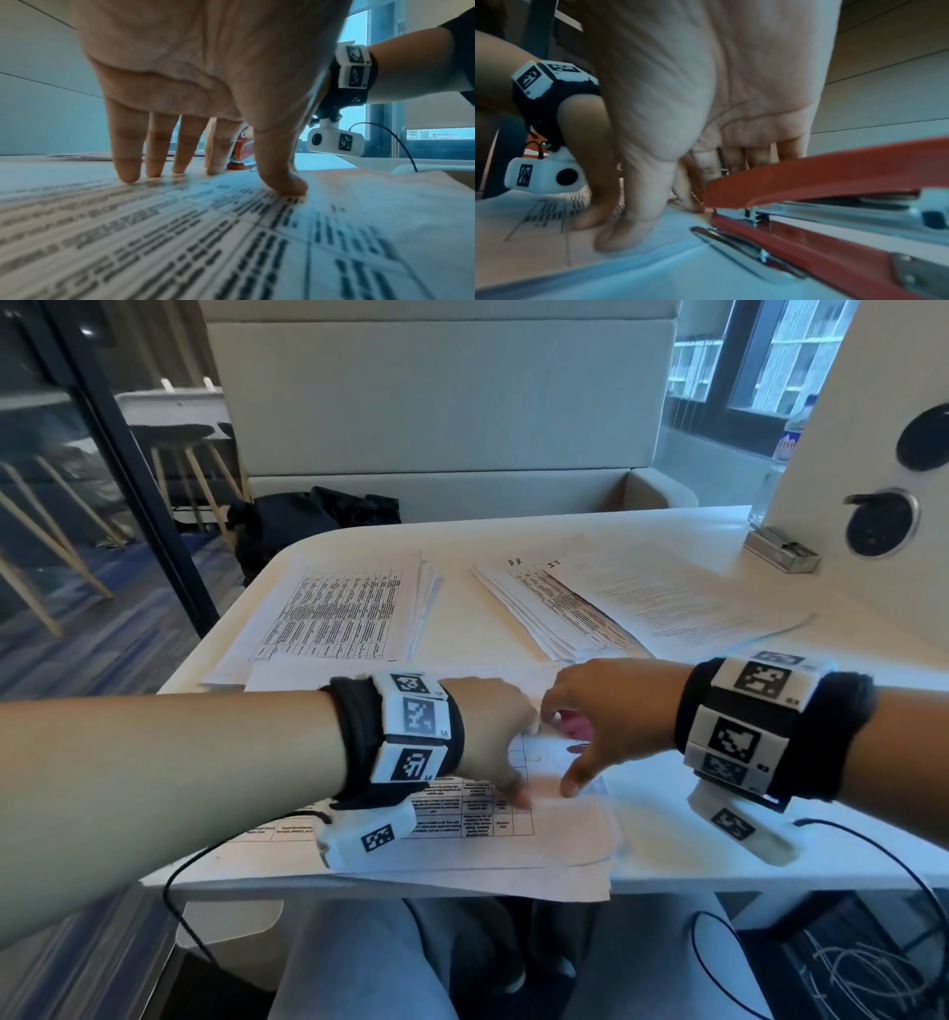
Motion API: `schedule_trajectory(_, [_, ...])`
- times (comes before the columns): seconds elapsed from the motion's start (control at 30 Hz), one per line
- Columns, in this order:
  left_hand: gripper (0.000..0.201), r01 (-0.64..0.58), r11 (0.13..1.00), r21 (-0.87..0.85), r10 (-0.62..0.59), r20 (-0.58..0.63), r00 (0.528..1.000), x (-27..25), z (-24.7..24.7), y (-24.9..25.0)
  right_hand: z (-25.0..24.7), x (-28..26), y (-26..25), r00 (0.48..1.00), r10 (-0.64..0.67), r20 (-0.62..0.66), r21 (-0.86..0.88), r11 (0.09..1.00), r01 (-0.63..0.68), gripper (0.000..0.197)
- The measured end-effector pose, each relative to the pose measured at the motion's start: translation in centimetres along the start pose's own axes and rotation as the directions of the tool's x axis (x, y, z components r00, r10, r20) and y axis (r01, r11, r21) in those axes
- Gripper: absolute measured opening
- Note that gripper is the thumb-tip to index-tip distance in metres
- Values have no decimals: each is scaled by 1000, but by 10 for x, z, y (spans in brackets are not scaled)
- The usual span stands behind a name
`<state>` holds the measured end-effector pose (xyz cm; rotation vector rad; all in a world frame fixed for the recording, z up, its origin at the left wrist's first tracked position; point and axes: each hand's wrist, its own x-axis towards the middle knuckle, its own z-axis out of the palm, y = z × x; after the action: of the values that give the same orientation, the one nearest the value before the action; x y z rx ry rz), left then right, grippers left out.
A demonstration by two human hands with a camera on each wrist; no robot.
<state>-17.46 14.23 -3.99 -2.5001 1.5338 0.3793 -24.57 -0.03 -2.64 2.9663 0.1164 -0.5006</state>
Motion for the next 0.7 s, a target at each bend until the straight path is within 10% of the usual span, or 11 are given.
schedule_trajectory(0.2, [16, -6, 988, -153, -13, -118, 993, 1, -4, -7, -1, 1, -4, 1000, 2, -14, -40, 999, -2, 75])
schedule_trajectory(0.7, [1, -26, 983, -182, -3, -158, 987, -1, 1, -2, 0, 7, -3, 999, -12, -44, -19, 1000, 11, 75])
